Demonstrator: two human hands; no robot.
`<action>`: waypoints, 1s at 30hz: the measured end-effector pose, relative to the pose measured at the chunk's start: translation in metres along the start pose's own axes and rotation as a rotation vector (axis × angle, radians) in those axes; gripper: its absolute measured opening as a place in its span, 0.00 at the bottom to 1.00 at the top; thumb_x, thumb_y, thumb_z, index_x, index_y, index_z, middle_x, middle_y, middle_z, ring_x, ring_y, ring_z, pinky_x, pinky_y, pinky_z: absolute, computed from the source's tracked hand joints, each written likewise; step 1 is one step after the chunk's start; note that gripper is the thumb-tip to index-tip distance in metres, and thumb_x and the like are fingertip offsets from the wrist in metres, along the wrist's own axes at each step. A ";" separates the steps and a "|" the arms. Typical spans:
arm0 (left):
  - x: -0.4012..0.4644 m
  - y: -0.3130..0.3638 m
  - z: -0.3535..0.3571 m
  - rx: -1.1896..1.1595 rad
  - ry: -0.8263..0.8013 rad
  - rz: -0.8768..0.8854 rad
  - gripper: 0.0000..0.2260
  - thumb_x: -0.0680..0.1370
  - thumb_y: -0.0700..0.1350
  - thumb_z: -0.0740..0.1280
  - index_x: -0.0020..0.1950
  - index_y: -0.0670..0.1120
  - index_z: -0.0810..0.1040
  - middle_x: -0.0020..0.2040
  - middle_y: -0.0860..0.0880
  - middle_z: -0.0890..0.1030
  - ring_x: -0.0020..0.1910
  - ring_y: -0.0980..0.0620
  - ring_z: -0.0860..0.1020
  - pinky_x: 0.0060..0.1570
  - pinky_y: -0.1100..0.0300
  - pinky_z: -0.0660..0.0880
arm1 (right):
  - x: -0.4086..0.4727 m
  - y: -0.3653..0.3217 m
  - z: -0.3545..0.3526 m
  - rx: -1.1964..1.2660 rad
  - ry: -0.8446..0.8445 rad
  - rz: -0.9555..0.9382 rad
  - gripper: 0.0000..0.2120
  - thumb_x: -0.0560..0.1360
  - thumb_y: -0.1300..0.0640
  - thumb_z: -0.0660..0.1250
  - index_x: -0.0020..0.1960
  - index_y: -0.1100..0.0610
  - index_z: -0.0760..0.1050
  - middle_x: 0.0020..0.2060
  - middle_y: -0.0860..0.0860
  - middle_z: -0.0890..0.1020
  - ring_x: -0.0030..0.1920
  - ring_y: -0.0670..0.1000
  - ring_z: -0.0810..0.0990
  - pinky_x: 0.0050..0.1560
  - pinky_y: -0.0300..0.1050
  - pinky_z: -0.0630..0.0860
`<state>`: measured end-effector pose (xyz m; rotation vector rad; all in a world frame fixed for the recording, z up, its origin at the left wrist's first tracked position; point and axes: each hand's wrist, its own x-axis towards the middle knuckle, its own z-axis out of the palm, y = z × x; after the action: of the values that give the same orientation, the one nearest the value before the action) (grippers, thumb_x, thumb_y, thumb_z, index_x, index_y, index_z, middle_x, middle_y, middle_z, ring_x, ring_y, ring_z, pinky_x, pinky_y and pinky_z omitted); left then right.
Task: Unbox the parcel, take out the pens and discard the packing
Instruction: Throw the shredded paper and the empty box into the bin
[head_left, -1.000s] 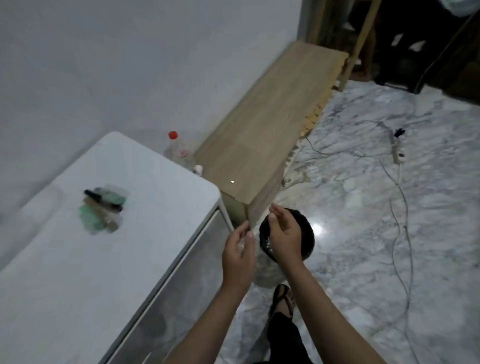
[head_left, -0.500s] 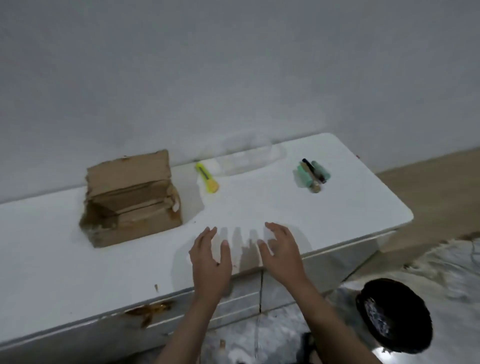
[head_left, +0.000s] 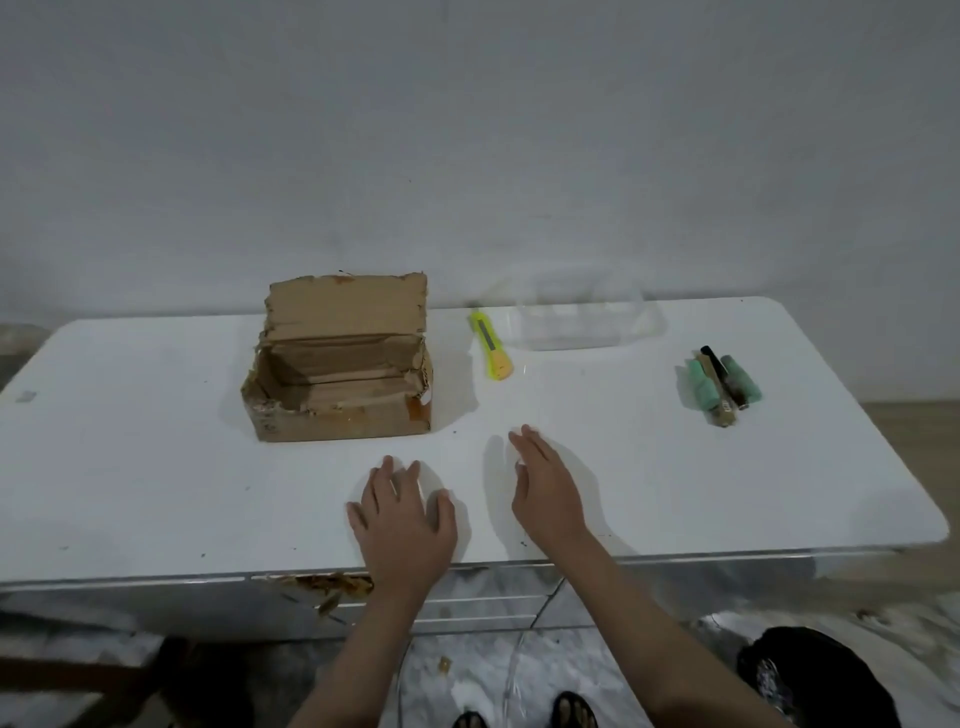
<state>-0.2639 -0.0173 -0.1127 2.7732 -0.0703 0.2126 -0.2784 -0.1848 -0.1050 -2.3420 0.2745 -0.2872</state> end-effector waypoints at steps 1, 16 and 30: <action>0.000 -0.001 0.000 0.002 0.007 0.000 0.22 0.73 0.55 0.59 0.63 0.46 0.74 0.68 0.41 0.72 0.67 0.39 0.68 0.63 0.35 0.63 | 0.006 -0.001 0.000 -0.008 0.001 -0.014 0.22 0.77 0.71 0.56 0.69 0.61 0.69 0.71 0.57 0.69 0.73 0.54 0.65 0.70 0.41 0.60; 0.001 0.002 -0.004 -0.017 0.007 -0.017 0.24 0.73 0.57 0.56 0.63 0.45 0.75 0.67 0.42 0.73 0.66 0.39 0.70 0.64 0.37 0.64 | 0.044 -0.008 -0.030 0.538 0.107 0.179 0.12 0.70 0.69 0.70 0.50 0.57 0.79 0.42 0.53 0.82 0.38 0.40 0.81 0.43 0.27 0.75; 0.001 0.006 -0.006 -0.050 -0.032 -0.093 0.22 0.74 0.53 0.60 0.64 0.45 0.73 0.70 0.42 0.69 0.70 0.40 0.65 0.66 0.35 0.59 | 0.022 0.029 -0.077 0.460 0.067 0.229 0.17 0.68 0.73 0.68 0.46 0.51 0.80 0.42 0.46 0.83 0.37 0.36 0.79 0.44 0.29 0.76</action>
<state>-0.2646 -0.0210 -0.1046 2.7223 0.0449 0.1403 -0.2829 -0.2620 -0.0698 -1.8318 0.4539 -0.2824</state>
